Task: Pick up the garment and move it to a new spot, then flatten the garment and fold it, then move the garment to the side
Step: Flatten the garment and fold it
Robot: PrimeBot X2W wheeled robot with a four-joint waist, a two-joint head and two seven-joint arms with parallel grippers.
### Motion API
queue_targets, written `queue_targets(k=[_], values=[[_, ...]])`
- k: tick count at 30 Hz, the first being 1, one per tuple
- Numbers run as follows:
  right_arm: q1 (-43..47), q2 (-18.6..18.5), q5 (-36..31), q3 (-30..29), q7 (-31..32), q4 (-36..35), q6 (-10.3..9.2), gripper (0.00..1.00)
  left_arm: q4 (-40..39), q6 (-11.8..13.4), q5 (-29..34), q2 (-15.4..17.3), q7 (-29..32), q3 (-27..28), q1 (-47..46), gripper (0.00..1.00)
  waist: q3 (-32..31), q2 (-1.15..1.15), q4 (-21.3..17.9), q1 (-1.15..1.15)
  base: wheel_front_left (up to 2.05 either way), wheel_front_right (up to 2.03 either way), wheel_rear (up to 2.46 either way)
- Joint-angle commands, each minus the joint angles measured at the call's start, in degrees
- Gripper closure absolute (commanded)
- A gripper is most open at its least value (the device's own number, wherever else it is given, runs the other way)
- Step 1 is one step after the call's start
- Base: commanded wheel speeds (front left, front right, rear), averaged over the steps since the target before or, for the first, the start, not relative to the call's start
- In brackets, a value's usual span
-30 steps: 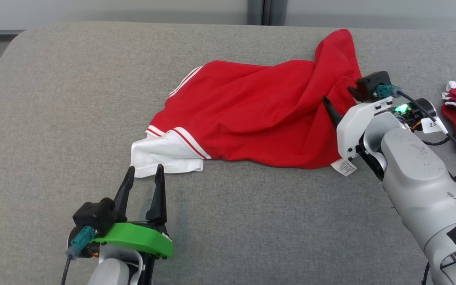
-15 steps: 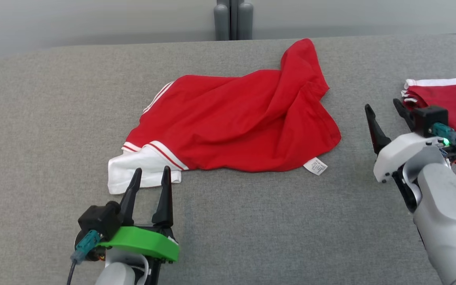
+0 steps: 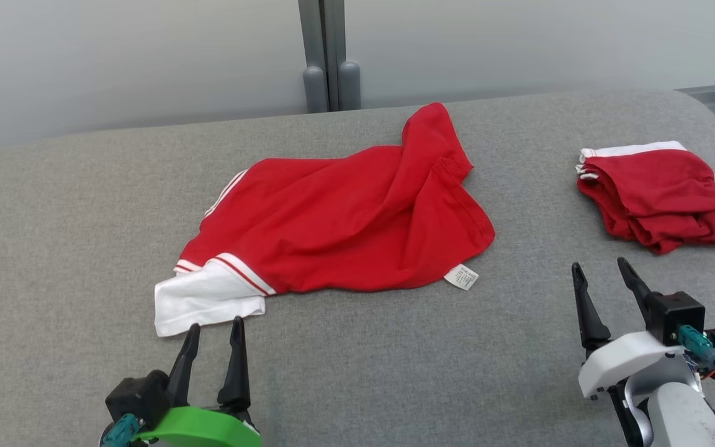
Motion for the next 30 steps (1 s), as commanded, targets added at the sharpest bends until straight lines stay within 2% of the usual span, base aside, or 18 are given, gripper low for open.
queue_targets(k=[1,10,30], values=[[1.57,-0.03,-0.28,-0.07,-0.24,-0.79,-0.07,0.0,0.18,-0.16,0.61,0.18,-0.01,0.45,1.44,0.0,-1.99,0.0,-0.77,0.0,0.0,0.0,0.0],[5.29,0.04,4.17,2.41,-0.24,-3.97,-0.07,0.0,0.42,-0.31,0.64,0.18,-0.01,1.77,4.35,0.0,-4.47,0.0,-0.79,0.0,0.0,0.0,0.0],[6.45,0.04,6.27,5.26,-0.25,-3.93,-0.07,0.0,-0.1,0.46,1.29,0.18,-0.01,2.74,4.73,0.0,-5.48,0.0,-0.84,0.0,0.0,0.0,0.0]])
